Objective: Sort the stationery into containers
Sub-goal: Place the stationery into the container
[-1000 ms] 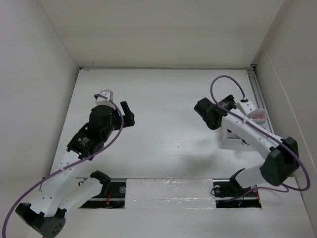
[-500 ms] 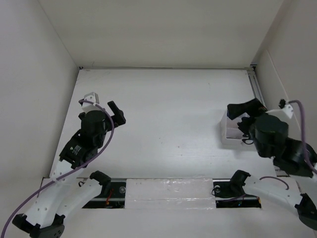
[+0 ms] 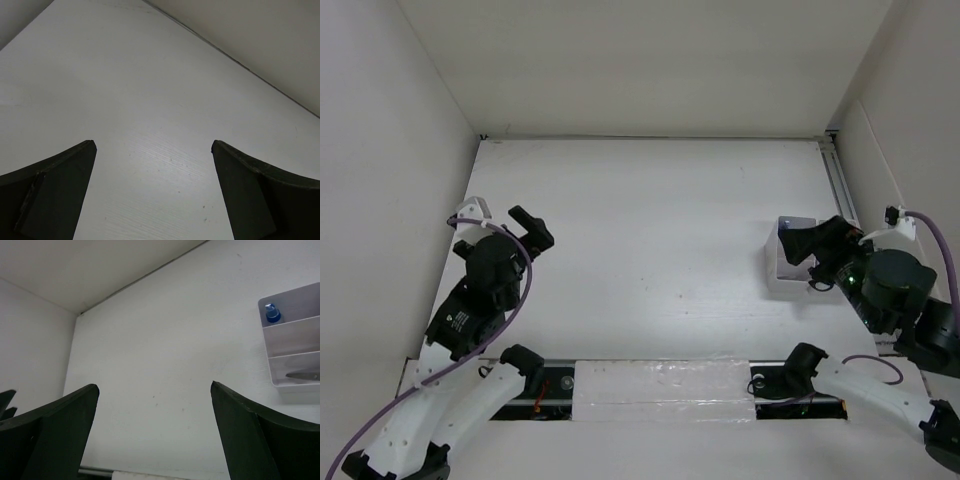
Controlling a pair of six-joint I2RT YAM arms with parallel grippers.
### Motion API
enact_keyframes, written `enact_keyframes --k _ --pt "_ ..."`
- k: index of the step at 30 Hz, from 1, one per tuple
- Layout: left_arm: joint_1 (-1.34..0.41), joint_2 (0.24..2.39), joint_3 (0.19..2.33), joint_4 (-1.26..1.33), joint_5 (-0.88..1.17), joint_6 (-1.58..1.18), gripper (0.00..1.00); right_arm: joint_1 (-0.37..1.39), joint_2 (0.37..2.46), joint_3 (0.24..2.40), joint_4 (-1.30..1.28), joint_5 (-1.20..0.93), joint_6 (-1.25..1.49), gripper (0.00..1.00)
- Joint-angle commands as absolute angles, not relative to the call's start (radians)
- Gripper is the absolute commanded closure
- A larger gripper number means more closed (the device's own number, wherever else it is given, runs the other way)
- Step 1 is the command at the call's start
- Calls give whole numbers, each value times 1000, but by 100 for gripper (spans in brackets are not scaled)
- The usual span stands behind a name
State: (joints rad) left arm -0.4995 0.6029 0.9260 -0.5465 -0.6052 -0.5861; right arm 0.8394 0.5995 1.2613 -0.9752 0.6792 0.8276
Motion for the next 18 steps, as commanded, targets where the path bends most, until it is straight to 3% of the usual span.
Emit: enact_keyframes --k 1,7,10,18 --pt "-494 575 945 -564 -689 -629 0 848 548 1266 -885 557 717 0" --pt "-494 526 927 -514 -600 -577 0 848 503 1243 -853 305 601 0" --pt "-494 488 914 -482 -505 -557 0 848 491 1252 -867 324 614 0" --pt "-494 247 879 -459 -563 -578 0 848 376 1272 -891 261 632 0"
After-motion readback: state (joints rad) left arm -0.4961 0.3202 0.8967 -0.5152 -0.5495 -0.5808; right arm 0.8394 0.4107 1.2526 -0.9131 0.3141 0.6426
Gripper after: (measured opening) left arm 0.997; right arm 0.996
